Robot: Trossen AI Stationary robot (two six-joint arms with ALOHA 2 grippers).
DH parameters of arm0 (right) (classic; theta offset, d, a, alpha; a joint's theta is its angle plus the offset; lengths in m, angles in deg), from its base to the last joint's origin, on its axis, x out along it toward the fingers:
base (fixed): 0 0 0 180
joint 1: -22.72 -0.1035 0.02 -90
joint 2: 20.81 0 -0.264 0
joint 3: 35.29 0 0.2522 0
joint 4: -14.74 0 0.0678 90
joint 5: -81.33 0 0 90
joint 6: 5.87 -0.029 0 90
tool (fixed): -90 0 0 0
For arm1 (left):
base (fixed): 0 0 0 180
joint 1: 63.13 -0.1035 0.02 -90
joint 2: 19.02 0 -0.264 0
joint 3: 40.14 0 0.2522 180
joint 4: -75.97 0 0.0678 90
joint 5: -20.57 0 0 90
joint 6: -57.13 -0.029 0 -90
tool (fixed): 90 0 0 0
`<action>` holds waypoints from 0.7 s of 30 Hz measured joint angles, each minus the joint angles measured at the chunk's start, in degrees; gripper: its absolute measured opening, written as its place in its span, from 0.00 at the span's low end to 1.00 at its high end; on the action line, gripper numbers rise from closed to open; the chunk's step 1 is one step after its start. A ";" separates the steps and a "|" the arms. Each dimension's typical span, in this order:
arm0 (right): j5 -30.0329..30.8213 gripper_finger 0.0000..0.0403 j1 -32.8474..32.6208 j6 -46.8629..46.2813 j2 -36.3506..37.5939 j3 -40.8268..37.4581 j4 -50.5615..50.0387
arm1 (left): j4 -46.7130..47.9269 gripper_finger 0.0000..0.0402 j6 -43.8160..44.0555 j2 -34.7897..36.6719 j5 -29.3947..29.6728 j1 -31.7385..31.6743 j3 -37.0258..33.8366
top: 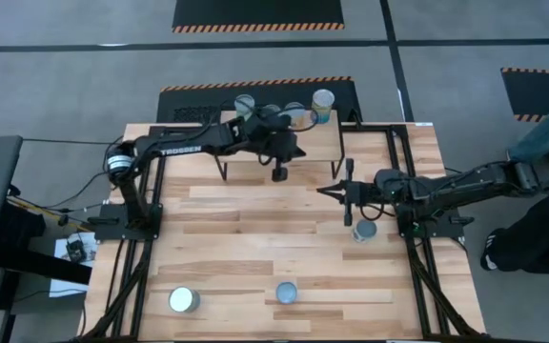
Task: Pick and place cans onto a shelf
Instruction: Put the white mixed vegetables can on the shelf
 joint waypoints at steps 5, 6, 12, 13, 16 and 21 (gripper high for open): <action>-0.07 0.02 0.13 -1.41 -0.93 0.00 0.71 | -12.24 0.00 1.84 6.81 0.02 0.69 -13.17; -0.07 0.02 0.13 -2.18 -1.44 0.00 0.22 | -14.24 0.00 2.56 8.73 -0.02 0.72 -15.90; 0.41 0.07 -0.77 -3.76 -5.60 0.07 -0.79 | -25.11 0.00 6.10 20.77 0.15 1.78 -32.07; 0.65 0.08 -1.21 -4.15 -5.95 0.60 -2.22 | -26.30 0.00 6.32 22.61 0.07 2.15 -34.49; 3.02 0.10 -3.05 -8.24 -6.38 4.43 -9.80 | -29.23 0.00 7.01 28.31 -0.01 3.06 -40.96; 7.32 0.16 -8.94 -19.36 -6.38 12.57 -32.48 | -32.44 0.00 7.95 35.94 0.11 4.30 -49.34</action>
